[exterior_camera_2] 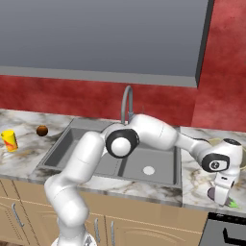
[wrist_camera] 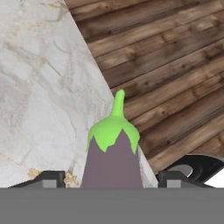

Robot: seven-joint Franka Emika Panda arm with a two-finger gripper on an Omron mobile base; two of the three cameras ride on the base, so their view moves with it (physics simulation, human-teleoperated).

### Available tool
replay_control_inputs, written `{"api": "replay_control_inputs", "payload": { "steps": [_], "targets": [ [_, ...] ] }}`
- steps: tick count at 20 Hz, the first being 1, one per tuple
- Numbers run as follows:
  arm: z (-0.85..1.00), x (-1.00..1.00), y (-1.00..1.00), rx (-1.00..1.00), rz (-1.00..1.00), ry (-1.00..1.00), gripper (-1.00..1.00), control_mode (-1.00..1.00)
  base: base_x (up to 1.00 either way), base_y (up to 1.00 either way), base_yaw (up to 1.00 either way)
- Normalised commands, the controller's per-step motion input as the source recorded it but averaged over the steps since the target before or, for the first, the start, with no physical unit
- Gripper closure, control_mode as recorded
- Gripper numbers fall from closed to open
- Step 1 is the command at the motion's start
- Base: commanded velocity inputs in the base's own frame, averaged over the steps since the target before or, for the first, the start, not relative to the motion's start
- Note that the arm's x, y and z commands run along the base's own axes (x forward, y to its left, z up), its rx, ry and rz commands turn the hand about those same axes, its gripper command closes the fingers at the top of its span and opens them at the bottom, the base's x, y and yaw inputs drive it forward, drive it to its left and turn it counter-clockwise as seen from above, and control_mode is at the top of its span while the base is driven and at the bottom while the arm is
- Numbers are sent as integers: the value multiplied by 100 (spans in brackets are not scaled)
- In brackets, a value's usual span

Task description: Remove the eggplant and orange from the sink. Then move the bowl and cup from the counter to the sink for washing.

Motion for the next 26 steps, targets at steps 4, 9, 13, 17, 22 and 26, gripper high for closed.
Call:
{"api": "replay_control_inputs", "payload": {
  "steps": [4, 9, 13, 17, 22, 26],
  "targets": [
    [-6, 7, 0, 1, -1, 0, -100, -100, 0, 0, 0],
    [-5, 7, 0, 2, -1, 0, -100, -100, 0, 0, 0],
    [-1, 7, 0, 2, -2, 0, -100, -100, 0, 0, 0],
    [0, 10, 0, 1, -2, 0, -100, -100, 0, 0, 0],
    [0, 6, -2, 0, 0, -2, -100, -100, 0, 0, 0],
    [5, 0, -4, 0, -3, -3, -100, -100, 0, 0, 0]
  ]
}}
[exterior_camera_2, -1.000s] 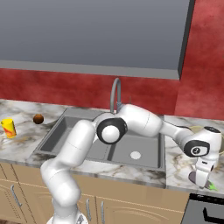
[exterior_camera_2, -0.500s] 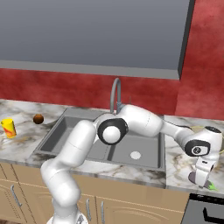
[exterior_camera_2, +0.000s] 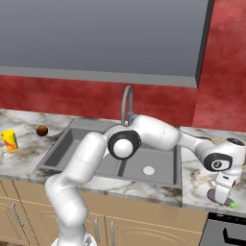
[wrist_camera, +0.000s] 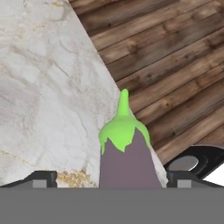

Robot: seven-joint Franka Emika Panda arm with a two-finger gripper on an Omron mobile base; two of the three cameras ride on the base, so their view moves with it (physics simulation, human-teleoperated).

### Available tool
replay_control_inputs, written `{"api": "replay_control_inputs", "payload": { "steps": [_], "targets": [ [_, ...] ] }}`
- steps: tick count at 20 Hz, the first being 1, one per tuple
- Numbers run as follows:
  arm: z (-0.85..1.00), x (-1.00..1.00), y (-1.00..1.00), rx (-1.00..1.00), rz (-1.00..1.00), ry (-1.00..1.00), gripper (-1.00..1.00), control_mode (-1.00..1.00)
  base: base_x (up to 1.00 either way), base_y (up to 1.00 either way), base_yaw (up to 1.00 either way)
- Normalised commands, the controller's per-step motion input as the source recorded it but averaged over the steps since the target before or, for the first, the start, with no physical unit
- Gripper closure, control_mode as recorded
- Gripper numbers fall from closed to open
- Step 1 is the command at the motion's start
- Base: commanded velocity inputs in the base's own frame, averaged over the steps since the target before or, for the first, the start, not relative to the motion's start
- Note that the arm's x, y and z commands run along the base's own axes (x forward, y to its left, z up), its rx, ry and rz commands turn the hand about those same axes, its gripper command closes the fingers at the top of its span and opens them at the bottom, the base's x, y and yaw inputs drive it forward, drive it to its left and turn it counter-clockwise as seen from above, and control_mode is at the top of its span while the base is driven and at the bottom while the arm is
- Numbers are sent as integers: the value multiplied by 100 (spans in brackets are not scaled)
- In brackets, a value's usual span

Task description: Remove the eggplant and orange from the sink. Then move the bowl and cup from the counter to the sink for washing.

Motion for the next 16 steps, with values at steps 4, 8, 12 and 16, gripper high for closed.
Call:
{"api": "replay_control_inputs", "payload": {
  "steps": [4, 8, 12, 16],
  "targets": [
    [14, -1, -3, 0, -5, -1, -100, -100, 0, 0, 0],
    [19, -3, -3, 1, -4, 0, -100, -100, 0, 0, 0],
    [26, -1, 0, 0, -4, 0, -100, -100, 0, 0, 0],
    [27, -3, 0, 0, -3, 0, -100, -100, 0, 0, 0]
  ]
}}
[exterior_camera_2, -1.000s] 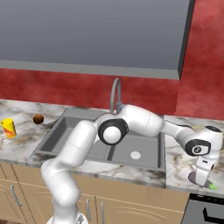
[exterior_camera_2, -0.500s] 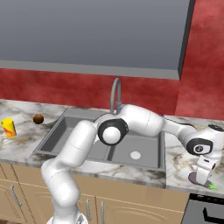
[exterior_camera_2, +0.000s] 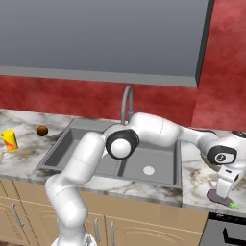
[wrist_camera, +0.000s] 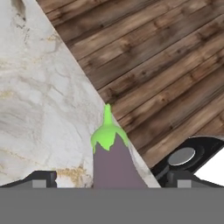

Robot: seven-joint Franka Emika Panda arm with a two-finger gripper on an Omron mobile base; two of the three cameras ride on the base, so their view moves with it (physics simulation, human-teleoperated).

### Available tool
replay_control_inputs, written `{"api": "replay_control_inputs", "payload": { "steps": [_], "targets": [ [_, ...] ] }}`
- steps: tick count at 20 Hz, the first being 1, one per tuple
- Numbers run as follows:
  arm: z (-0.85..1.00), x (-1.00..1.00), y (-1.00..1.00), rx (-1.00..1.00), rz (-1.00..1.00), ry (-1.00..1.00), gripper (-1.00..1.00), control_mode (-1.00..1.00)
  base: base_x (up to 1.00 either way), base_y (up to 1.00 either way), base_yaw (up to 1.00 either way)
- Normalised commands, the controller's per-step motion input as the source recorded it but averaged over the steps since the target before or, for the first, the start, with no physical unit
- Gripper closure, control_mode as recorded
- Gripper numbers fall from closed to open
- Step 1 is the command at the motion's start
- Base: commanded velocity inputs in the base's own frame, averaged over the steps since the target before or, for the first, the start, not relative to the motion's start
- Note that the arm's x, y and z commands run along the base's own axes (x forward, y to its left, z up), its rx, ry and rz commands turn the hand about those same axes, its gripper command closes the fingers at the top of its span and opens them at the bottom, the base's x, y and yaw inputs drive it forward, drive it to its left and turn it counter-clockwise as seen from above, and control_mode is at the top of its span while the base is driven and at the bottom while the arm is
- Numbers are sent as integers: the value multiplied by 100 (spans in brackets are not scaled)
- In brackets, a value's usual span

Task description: Remove the eggplant and orange from the sink. Then move the bowl and cup from the counter to the sink for washing.

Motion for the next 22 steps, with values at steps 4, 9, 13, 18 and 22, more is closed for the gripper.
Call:
{"api": "replay_control_inputs", "payload": {
  "steps": [4, 9, 13, 18, 22],
  "targets": [
    [26, -8, 0, 0, -2, 0, -100, -100, 0, 0, 0],
    [27, -13, 0, 0, -1, 0, -100, -100, 0, 0, 0],
    [27, -18, 3, 0, 0, 0, -100, -100, 0, 0, 0],
    [27, -18, 15, 0, 0, -2, -100, -100, 0, 0, 0],
    [21, -14, 28, 0, 0, -6, -100, -100, 0, 0, 0]
  ]
}}
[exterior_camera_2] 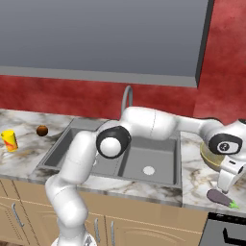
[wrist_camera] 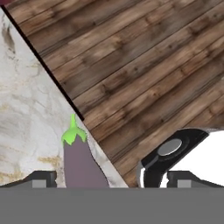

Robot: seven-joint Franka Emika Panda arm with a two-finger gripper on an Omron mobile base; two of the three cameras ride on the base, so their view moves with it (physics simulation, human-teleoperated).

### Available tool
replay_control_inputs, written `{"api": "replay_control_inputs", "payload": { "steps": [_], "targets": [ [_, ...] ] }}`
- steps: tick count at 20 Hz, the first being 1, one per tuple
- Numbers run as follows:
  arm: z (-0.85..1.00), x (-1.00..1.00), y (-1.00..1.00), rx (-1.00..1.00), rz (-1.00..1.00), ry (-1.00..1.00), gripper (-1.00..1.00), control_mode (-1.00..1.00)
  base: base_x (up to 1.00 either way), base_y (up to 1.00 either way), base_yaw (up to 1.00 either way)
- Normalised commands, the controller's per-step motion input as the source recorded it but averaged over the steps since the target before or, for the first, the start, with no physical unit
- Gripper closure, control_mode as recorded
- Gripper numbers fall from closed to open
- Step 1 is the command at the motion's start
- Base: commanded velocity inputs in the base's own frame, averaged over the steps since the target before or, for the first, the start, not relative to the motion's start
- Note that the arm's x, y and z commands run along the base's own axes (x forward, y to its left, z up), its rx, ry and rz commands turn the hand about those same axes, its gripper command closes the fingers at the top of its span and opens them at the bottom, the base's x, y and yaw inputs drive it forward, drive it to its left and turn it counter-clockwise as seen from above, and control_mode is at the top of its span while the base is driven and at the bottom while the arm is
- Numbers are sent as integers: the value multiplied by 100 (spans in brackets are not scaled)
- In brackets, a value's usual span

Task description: Remove the eggplant and orange from the sink. Then move the bowl and cup from the counter to the sink for washing.

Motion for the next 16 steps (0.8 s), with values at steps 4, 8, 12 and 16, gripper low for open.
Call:
{"api": "replay_control_inputs", "payload": {
  "steps": [4, 8, 12, 16],
  "targets": [
    [20, -10, 33, 2, 1, -7, -100, -100, 0, 0, 0],
    [19, -5, 27, 0, 3, -13, -100, -100, 0, 0, 0],
    [23, -5, 24, 0, 3, -16, -100, -100, 0, 0, 0],
    [22, -5, 26, 0, 7, -22, -100, -100, 0, 0, 0]
  ]
}}
